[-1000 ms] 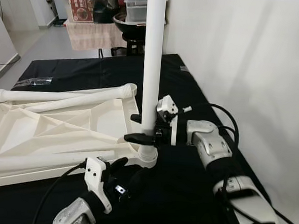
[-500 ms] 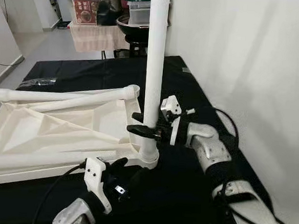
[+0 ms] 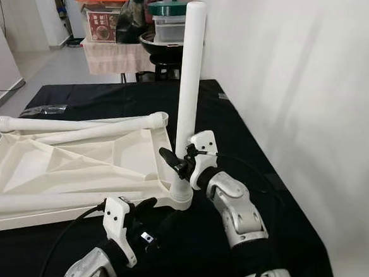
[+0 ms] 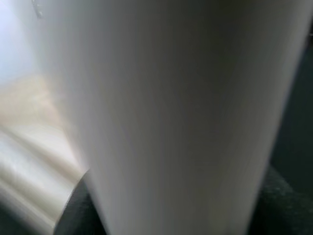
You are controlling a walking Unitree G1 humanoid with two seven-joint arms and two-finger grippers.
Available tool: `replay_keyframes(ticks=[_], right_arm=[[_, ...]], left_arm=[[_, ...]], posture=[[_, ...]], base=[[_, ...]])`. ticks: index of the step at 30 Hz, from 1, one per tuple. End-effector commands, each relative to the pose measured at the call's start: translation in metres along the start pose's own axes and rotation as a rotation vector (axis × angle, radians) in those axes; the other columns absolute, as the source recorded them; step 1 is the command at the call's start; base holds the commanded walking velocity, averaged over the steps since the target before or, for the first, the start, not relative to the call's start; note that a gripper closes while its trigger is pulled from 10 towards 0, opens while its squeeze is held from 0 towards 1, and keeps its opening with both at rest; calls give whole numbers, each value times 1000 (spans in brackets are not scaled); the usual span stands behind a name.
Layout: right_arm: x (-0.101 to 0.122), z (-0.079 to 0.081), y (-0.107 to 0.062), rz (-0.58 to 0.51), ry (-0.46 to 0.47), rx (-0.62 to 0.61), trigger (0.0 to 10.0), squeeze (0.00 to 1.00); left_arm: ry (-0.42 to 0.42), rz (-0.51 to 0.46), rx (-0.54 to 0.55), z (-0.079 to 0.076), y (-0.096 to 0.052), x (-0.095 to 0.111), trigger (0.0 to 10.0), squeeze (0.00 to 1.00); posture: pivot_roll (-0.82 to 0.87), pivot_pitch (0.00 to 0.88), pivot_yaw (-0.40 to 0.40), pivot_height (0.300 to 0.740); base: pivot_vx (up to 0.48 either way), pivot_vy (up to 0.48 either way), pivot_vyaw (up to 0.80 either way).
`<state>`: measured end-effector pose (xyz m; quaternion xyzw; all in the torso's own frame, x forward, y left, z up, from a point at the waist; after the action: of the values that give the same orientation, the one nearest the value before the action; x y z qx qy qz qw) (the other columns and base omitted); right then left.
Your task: Building children table
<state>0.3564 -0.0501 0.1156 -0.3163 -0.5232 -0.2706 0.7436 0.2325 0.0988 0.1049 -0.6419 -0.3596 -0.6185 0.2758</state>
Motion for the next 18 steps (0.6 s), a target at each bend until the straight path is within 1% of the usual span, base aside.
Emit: replay_keyframes(ticks=[1,2,3,4,5,6,7,8,9,10,12,13,15,18], right_arm=[[2,10,1,27,34,128,10000,1000],[2,10,1,27,34,128,10000,1000],[9,17,2,12,30,195,10000,1000],[9,17,2,12,30,195,10000,1000],[15,21,1,7,21,258,10000,1000],[19,24,1,13,-12,337,10000,678],[21,24,1,22,-35,377,10000,678],[21,24,1,22,-35,377,10000,678],[23,23,2,34,-57,413,10000,0],[23,23,2,34,-57,413,10000,0],[29,21,6,56,-75,474,10000,0],[29,21,6,56,-75,474,10000,0],[34,21,9,74,-80,518,10000,0],[38,18,13,91,-87,522,10000,0]], left_arm=[[5,8,6,1,0,-2,10000,0],[5,8,6,1,0,-2,10000,0],[4,8,4,1,0,-1,10000,0],[4,8,4,1,0,-1,10000,0],[3,8,2,1,0,-1,10000,0],[3,8,1,1,1,-1,10000,0],[3,7,0,1,1,-1,10000,0],[3,7,0,1,1,-1,10000,0],[4,7,-1,1,2,-1,10000,0],[4,7,-1,1,2,-1,10000,0],[7,6,1,1,2,-1,10000,0],[7,6,1,1,2,-1,10000,0],[10,5,4,1,3,-1,10000,0],[12,6,6,1,3,-1,10000,0]], posture=[[22,0,-3,740],[22,0,-3,740],[22,0,-3,740],[22,0,-3,740],[25,0,-2,740],[30,0,-4,740],[30,0,-4,740],[30,0,-4,740],[36,0,-6,740],[36,0,-6,740],[46,0,-11,740],[46,0,-11,740],[50,0,-13,740],[62,0,-15,740]], base=[[0,0,0],[0,0,0],[0,0,0],[0,0,0],[0,0,0],[0,0,0],[0,0,0],[0,0,0],[0,0,0],[0,0,0],[0,0,0],[0,0,0],[0,0,0],[0,0,0]])
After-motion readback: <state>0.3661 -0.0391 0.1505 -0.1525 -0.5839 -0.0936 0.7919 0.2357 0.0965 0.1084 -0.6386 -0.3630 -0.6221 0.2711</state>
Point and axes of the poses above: a point about 5 cm out from each wrist's last joint towards the gripper, its own y axis pointing out of the wrist towards the gripper, its own x axis along the axis of the wrist's last joint, z = x × y, the point moved 3 cm from there along y, pointing out of the wrist towards the gripper, and after that the axes turned 12 degrees about y, right-handed, at the moved point
